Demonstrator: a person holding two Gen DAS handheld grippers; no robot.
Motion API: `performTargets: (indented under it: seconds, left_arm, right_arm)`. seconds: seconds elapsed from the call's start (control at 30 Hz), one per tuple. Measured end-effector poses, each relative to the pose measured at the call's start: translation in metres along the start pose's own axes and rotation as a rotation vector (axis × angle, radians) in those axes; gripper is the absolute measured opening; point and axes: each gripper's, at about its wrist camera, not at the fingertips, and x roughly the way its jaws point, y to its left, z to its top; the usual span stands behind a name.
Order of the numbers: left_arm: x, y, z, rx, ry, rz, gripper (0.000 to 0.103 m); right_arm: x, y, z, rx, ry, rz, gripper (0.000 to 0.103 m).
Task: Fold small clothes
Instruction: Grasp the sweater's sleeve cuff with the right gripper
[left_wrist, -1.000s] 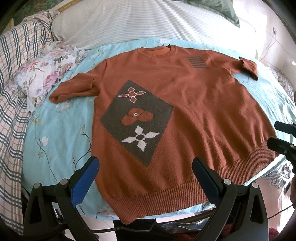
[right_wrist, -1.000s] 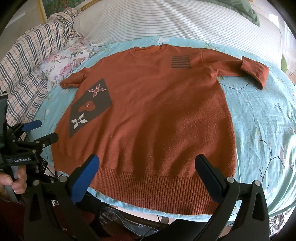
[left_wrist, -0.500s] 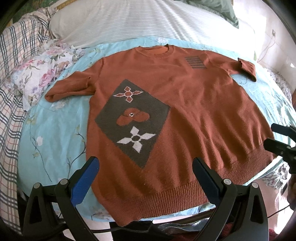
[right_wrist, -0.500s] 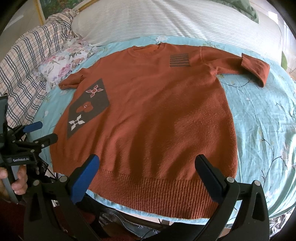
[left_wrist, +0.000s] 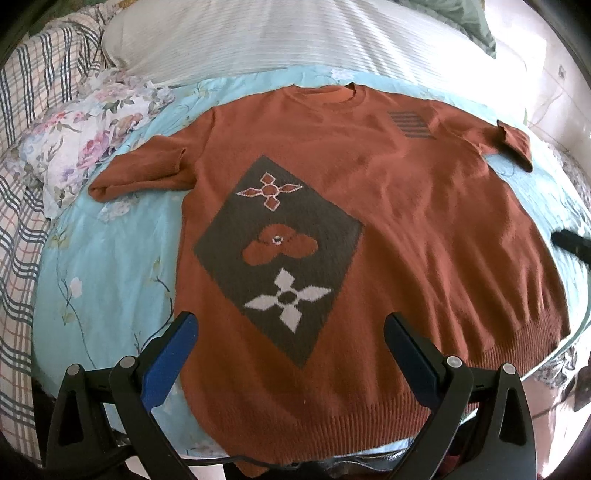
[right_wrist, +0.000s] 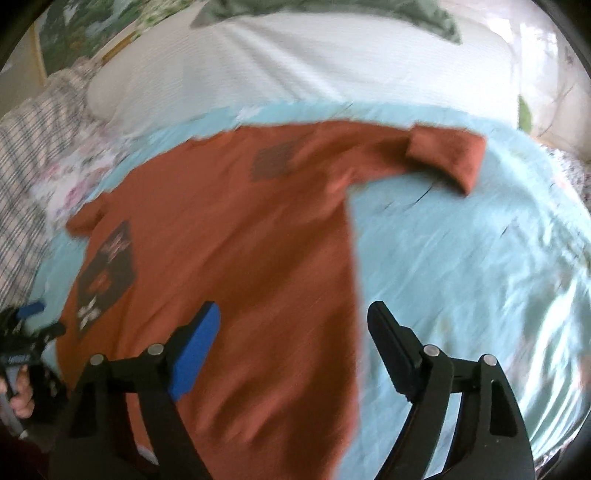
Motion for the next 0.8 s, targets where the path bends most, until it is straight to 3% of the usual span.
performTargets:
  seconds: [0.2,0.33,0.5,0.6,0.67,0.73,0.8]
  left_arm:
    - [0.018,-0.004,0.01,-0.03,0.047,-0.04,0.101]
    - [0.03,-0.011,0.015,-0.031,0.07,-0.061,0.101]
    - [0.051,-0.019,0.021,-0.034,0.117,-0.077,0.101]
    - [0.064,-0.024,0.025,-0.033,0.135,-0.082,0.101]
    - [0.072,-0.027,0.028,-0.037,0.15,-0.097,0.101]
    - [0.077,-0.03,0.031,-0.041,0.16,-0.112,0.101]
    - [0.079,-0.031,0.033,-0.045,0.165,-0.133,0.101]
  right_arm:
    - [0.025,-0.055,0.065,0.001,-0.088,-0.105,0.081]
    - [0.064,-0.084,0.1,-0.021,-0.072,-0.159,0.081]
    - [0.125,-0.105,0.123,-0.076,0.012,-0.229,0.075]
    - [0.154,-0.119,0.126,-0.095,0.064,-0.277,0.05]
    - [0.16,-0.13,0.128,-0.071,0.082,-0.294,0.014]
    - [0.157,-0.138,0.133,-0.023,0.059,-0.263,0.001]
    - [0.139,-0.135,0.14,0.017,0.003,-0.181,0.001]
